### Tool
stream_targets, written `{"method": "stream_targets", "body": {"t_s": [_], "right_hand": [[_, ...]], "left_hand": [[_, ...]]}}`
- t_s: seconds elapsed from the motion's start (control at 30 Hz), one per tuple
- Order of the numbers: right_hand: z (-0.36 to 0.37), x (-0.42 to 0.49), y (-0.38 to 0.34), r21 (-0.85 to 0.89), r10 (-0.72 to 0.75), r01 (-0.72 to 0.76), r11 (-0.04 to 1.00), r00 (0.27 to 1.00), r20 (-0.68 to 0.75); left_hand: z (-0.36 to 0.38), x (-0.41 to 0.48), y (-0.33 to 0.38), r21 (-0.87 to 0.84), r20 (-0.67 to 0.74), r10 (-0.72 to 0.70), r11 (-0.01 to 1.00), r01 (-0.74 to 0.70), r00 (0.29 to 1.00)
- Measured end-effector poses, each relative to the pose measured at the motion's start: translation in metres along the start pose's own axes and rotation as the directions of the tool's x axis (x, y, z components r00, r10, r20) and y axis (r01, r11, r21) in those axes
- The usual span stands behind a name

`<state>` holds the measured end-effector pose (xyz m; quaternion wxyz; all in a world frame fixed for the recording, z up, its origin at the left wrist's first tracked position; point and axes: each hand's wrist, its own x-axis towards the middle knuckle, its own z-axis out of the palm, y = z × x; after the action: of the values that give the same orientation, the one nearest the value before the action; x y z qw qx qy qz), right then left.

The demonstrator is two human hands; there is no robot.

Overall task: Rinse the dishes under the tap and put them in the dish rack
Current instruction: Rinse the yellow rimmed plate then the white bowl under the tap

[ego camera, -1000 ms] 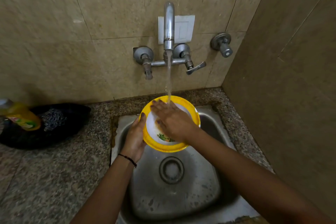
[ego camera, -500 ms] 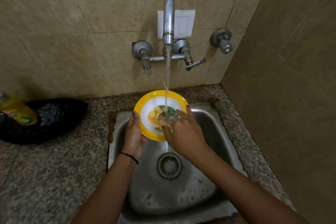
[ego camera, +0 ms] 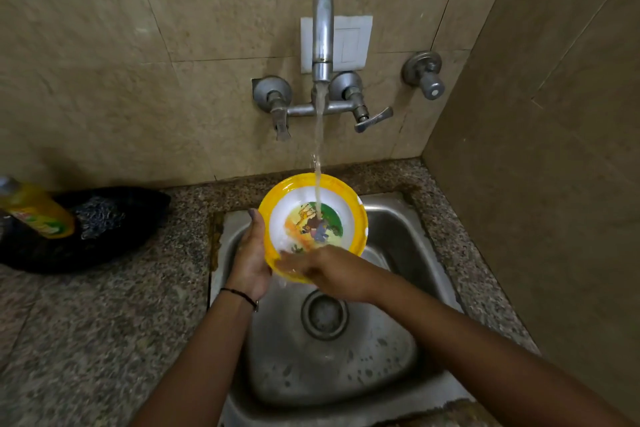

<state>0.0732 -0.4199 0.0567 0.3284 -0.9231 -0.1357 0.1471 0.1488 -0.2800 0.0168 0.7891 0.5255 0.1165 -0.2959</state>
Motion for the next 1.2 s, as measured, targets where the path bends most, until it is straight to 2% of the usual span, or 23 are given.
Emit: {"method": "stream_targets", "body": {"t_s": [0.07,0.17,0.27,0.33,0.4,0.5,0.57,0.63,0.67,0.73,0.8,0.9,0.97,1.03,1.13,1.2], "right_hand": [[-0.014,-0.018,0.014,-0.101,0.018,-0.018,0.995,1.000,-0.004],[-0.033,-0.022,0.029,-0.218,0.008,-0.036,0.975,0.992,-0.129],[-0.030,0.001,0.027,-0.318,0.074,-0.161,0.934,0.961,-0.268],[-0.014,0.020,0.016,-0.351,0.150,-0.233,0.907,0.957,-0.249],[0.008,0.028,0.006,-0.339,0.091,-0.159,0.927,0.974,-0.209],[0.026,0.009,0.000,-0.188,-0.028,0.009,0.982,0.995,-0.100],[0.027,-0.011,0.017,-0.200,-0.088,0.085,0.976,0.996,-0.009],[0.017,-0.026,0.044,-0.445,-0.139,0.159,0.881,0.987,0.077],[0.010,-0.029,0.053,-0.574,-0.095,0.137,0.807,0.990,0.104],[0.000,-0.030,0.061,-0.726,-0.029,0.051,0.686,0.999,0.042],[0.004,-0.031,0.056,-0.684,-0.064,0.079,0.726,0.997,0.047],[0.017,-0.026,0.033,-0.432,-0.199,0.196,0.880,0.979,0.039],[0.017,-0.015,0.019,-0.367,-0.175,0.160,0.916,0.984,-0.008],[0.013,0.003,0.021,-0.430,-0.062,0.036,0.902,0.997,-0.046],[0.004,0.018,0.037,-0.602,0.136,-0.253,0.757,0.963,-0.234],[0.005,0.011,0.034,-0.577,0.214,-0.374,0.726,0.920,-0.327]], "left_hand": [[-0.007,0.001,0.003,0.006,-0.007,0.001,1.000,-0.001,1.000],[-0.007,0.002,0.002,0.014,-0.005,0.014,1.000,-0.014,1.000],[0.006,-0.002,-0.004,0.035,0.015,0.000,0.999,-0.001,1.000],[0.016,-0.006,-0.007,0.051,0.019,-0.019,0.999,0.018,1.000],[0.019,-0.006,-0.007,0.043,0.002,-0.003,0.999,0.003,1.000],[0.008,-0.004,0.002,0.070,-0.053,0.068,0.995,-0.064,0.996],[-0.004,0.000,0.007,0.111,-0.067,0.111,0.988,-0.103,0.992],[-0.011,0.000,0.010,0.172,-0.059,0.145,0.976,-0.133,0.988],[-0.013,0.001,0.011,0.201,-0.051,0.144,0.971,-0.131,0.988],[-0.016,0.002,0.010,0.230,-0.044,0.132,0.966,-0.118,0.990],[-0.014,0.003,0.009,0.213,-0.059,0.127,0.971,-0.112,0.990],[-0.007,0.000,0.006,0.163,-0.067,0.116,0.981,-0.104,0.991],[0.003,-0.004,0.000,0.131,-0.036,0.076,0.989,-0.071,0.996],[0.007,-0.005,-0.007,0.118,-0.016,0.039,0.992,-0.037,0.999],[0.010,-0.004,-0.006,0.102,-0.019,0.065,0.993,-0.063,0.998],[0.007,0.000,-0.004,0.096,-0.033,0.083,0.992,-0.079,0.996]]}}
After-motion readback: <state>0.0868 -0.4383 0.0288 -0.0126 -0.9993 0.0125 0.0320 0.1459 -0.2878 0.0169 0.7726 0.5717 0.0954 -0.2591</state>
